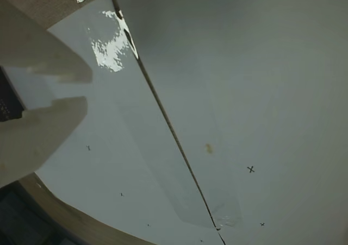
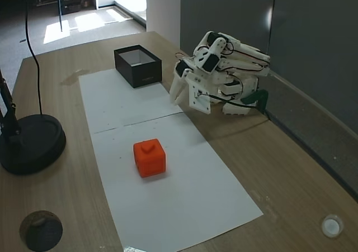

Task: Grab a orange square and put it in the box.

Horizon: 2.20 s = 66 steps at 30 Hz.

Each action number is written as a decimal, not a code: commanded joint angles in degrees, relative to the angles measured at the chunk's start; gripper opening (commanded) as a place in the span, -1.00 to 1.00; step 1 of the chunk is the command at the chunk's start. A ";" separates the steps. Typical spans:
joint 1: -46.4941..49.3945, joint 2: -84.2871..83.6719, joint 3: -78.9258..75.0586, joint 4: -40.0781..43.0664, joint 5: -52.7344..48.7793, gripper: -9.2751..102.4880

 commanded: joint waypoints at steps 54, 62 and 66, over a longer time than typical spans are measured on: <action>-35.51 -82.79 -55.20 -17.31 -11.60 -0.25; -34.80 -96.59 -74.09 -11.16 -11.87 -0.24; -33.40 -100.37 -79.19 -9.49 -11.95 -0.24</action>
